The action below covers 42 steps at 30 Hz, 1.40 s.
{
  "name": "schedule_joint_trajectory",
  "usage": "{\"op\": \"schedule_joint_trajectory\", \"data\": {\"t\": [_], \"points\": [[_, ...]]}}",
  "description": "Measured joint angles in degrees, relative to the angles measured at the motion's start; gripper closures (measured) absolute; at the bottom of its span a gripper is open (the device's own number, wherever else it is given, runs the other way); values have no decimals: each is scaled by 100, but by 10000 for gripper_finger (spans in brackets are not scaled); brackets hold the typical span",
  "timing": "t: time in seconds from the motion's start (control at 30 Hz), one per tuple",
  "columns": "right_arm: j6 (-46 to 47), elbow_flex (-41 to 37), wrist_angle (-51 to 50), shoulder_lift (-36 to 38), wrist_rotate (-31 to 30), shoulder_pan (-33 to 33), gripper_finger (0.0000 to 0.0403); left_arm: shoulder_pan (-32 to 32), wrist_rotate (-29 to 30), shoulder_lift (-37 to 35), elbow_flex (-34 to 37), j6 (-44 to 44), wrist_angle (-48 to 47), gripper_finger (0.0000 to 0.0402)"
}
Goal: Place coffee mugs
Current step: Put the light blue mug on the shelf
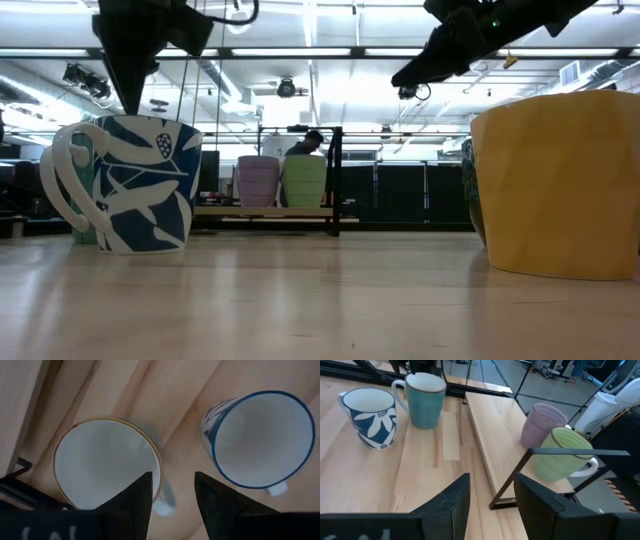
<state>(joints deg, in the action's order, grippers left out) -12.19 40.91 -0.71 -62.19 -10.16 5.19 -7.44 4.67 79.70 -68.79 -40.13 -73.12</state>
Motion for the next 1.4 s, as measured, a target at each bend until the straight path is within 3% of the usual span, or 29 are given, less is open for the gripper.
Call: {"op": "schedule_joint_trajectory", "data": {"t": [0.37, 0.57, 0.73, 0.9, 1.07, 1.27, 1.4], "points": [[2, 0, 0, 0, 127, -33, 245, -859, -111, 0, 0, -1126, -635, 249], [0, 1, -6, -2, 136, -33, 245, -1631, -17, 0, 261, -870, -900, 249], [-23, 1, -12, -2, 143, -33, 245, -2232, -26, 3, 781, -947, -372, 249], [-55, 0, 44, -3, 143, -33, 245, -2305, 220, 3, 1041, -1282, 110, 252], [-142, 0, 154, -4, 183, -31, 245, -2437, 862, 5, 1249, -1138, 478, 260], [-197, 0, 202, -4, 278, -31, 245, -2437, 969, 5, 1570, -1195, 1019, 260], [-238, 0, 226, -4, 278, -33, 245, -2435, 602, 7, 1571, -1224, 1045, 260]]}}
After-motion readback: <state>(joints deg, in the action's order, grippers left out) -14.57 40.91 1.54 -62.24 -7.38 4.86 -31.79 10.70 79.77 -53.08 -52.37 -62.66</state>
